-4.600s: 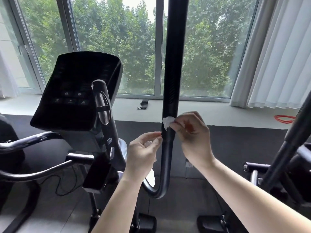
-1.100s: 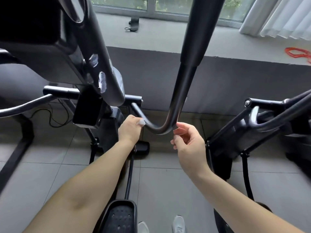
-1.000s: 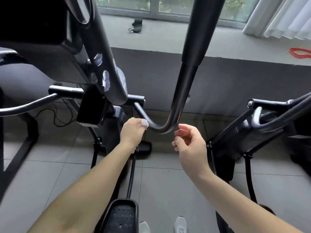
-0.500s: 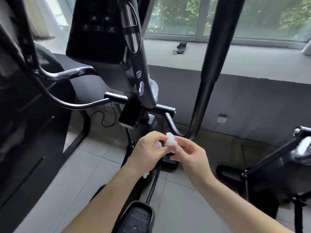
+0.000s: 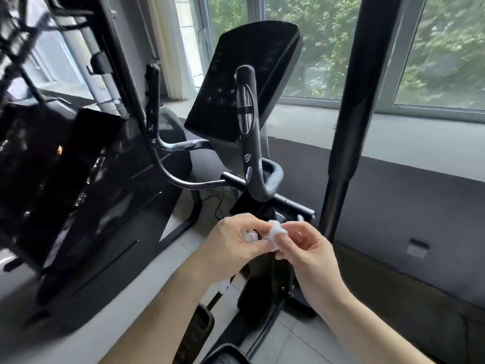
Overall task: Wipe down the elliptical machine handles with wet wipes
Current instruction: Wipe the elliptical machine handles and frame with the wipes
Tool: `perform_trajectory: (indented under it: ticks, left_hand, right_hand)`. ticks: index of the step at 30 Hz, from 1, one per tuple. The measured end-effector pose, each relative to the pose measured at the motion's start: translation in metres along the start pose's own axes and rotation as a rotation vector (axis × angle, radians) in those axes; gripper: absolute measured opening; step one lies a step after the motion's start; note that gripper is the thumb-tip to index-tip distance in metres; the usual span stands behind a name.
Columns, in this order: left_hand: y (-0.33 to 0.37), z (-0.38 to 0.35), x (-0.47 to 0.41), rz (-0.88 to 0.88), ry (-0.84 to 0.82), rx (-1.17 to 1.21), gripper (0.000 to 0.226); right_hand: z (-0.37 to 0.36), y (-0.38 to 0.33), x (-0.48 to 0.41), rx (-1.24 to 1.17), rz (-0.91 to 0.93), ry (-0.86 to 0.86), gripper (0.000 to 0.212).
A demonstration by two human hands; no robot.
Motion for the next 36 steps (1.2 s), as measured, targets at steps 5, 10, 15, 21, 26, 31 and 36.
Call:
perform_trajectory:
  ticks: [5, 10, 15, 21, 26, 31, 36]
  left_hand:
    - [0.038, 0.017, -0.004, -0.021, 0.012, -0.056, 0.022]
    - [0.060, 0.044, -0.016, -0.072, 0.085, -0.111, 0.035]
    - [0.070, 0.088, -0.032, -0.071, 0.348, -0.100, 0.033]
    - [0.093, 0.137, -0.072, -0.165, 0.455, -0.191, 0.029]
    - [0.093, 0.164, -0.117, -0.196, 0.490, -0.266, 0.020]
    - [0.063, 0.157, -0.152, -0.129, 0.290, -0.171, 0.043]
    - [0.045, 0.153, -0.160, -0.160, 0.221, 0.064, 0.037]
  right_hand:
    - [-0.008, -0.028, -0.013, -0.003, 0.058, -0.013, 0.015]
    - [-0.019, -0.069, -0.022, 0.073, 0.183, -0.012, 0.011]
    - [-0.031, -0.095, -0.032, -0.084, 0.213, 0.008, 0.015]
    - [-0.046, -0.147, -0.057, 0.038, 0.383, 0.169, 0.008]
    - [-0.058, -0.195, -0.086, 0.019, 0.514, 0.272, 0.014]
    - [-0.074, -0.234, -0.096, 0.230, 0.711, 0.313, 0.016]
    - [-0.093, -0.247, -0.106, 0.447, 0.789, 0.299, 0.013]
Point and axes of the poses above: each hand's wrist, its own x-axis away from the middle knuckle, its own z-axis out of the back of the hand, y = z × x, the point moved 7 cm from there along -x, towards the middle knuckle, and after that the axes turned 9 degrees about -z, right-handed, at the moved point
